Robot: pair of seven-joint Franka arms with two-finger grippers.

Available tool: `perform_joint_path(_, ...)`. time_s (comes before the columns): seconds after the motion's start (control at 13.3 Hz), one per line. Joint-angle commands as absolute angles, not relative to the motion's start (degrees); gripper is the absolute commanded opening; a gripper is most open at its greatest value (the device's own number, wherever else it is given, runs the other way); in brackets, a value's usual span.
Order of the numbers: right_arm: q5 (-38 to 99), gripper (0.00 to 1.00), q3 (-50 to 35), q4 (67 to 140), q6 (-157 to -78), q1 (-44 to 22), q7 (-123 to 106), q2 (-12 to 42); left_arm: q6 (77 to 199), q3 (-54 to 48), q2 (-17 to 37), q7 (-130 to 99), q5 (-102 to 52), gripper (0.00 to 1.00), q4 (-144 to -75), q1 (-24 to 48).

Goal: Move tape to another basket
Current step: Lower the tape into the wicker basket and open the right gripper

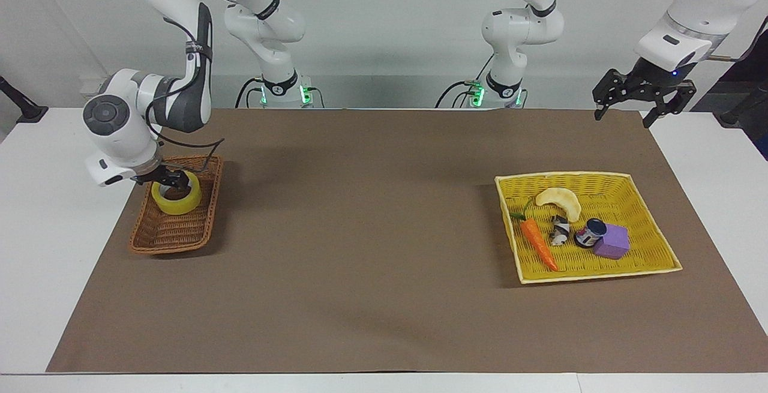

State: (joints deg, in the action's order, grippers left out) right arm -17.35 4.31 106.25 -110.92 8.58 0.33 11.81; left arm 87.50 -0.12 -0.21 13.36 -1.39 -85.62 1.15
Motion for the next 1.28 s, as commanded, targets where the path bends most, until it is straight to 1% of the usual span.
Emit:
perform_joint_path(0.0, -17.4, 1.0, 2.3, 102.1, -110.9, 8.3, -0.5, 11.3, 86.5, 0.2, -1.8, 13.4, -1.8, 1.0, -85.8, 0.5)
perform_joint_path(0.15, -13.5, 1.0, -0.1, 98.4, -110.6, 8.2, 1.0, 11.3, 86.6, 0.2, -1.8, 13.4, -1.8, 1.0, -85.7, 0.6)
perform_joint_path(0.38, -6.2, 1.0, -0.3, 92.7, -107.5, 8.2, 0.9, 9.9, 86.5, 0.1, -1.8, 13.4, -1.8, 1.0, -85.7, 1.1)
perform_joint_path(0.68, -4.1, 1.0, -4.0, 85.2, -96.9, 8.2, -0.5, 8.9, 86.6, 0.1, -1.8, 13.4, -1.9, 1.0, -85.7, 0.6)
perform_joint_path(1.13, -3.2, 1.0, -6.5, 82.2, -82.6, 8.2, -2.0, 5.1, 86.5, 0.1, -1.8, 13.4, -1.8, 1.0, -85.7, 0.7)
perform_joint_path(1.2, -3.0, 1.0, -6.6, 81.7, -81.6, 8.3, -2.2, 4.3, 86.5, 0.1, -1.8, 13.4, -1.9, 1.0, -85.7, 0.7)
